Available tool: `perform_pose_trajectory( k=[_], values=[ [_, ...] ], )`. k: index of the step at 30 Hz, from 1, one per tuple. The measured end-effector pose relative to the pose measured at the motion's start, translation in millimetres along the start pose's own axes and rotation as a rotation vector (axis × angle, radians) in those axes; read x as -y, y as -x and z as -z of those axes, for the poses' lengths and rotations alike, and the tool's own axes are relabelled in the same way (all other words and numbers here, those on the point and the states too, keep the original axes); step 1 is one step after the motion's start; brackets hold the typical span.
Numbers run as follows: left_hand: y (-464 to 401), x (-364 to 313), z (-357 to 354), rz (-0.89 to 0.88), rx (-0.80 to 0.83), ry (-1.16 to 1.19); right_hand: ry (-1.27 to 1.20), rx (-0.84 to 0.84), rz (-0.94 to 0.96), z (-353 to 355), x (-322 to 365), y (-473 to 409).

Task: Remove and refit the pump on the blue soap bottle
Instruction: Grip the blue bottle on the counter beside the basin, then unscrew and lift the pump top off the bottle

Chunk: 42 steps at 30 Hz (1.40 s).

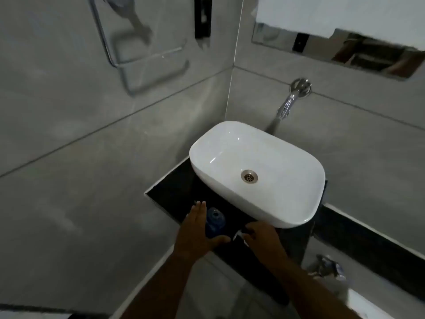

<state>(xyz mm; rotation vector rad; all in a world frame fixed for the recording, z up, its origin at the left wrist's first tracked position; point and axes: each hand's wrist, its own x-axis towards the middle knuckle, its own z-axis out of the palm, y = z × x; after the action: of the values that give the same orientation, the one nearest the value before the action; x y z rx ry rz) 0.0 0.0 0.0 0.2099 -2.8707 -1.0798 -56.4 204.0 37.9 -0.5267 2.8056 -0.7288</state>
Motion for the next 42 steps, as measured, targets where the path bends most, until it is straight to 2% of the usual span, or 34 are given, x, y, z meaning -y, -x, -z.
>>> perform_pose_trajectory(
  k=[3, 6, 12, 14, 19, 24, 27, 31, 35, 40, 42],
  values=[
    [-4, -4, -15, 0.1, 0.005, 0.192, 0.019, 0.113, -0.103, -16, -16, -4],
    [-8, -7, -27, 0.181, -0.049, 0.308, 0.197, 0.258, -0.101, -26, -25, -11],
    [-10, -1, -37, 0.208, -0.104, 0.294, 0.226, 0.257, -0.079, -35, -34, -19],
    [-10, 0, -37, 0.188, -0.12, 0.239, 0.172, 0.225, -0.053, -27, -30, -22],
    [-9, 3, -37, 0.079, -0.182, 0.078, -0.163, 0.071, 0.079, 4, -7, -20],
    [-14, 4, -39, 0.091, -0.161, 0.11, -0.109, -0.177, 0.109, 47, 30, -32],
    [-13, 6, -42, 0.077, -0.178, 0.127, -0.23, -0.257, 0.114, 69, 55, -42],
    [-14, 10, -44, 0.019, -0.23, 0.085, -0.364, -0.241, 0.167, 81, 77, -46],
    [-14, 11, -44, -0.015, -0.226, 0.015, -0.36, -0.139, 0.21, 69, 91, -43],
    [-15, 10, -43, -0.024, -0.229, 0.021, -0.28, -0.12, 0.221, 51, 90, -43],
    [-16, 12, -43, -0.024, -0.236, 0.03, -0.251, -0.059, 0.216, 45, 90, -43]
  ],
)
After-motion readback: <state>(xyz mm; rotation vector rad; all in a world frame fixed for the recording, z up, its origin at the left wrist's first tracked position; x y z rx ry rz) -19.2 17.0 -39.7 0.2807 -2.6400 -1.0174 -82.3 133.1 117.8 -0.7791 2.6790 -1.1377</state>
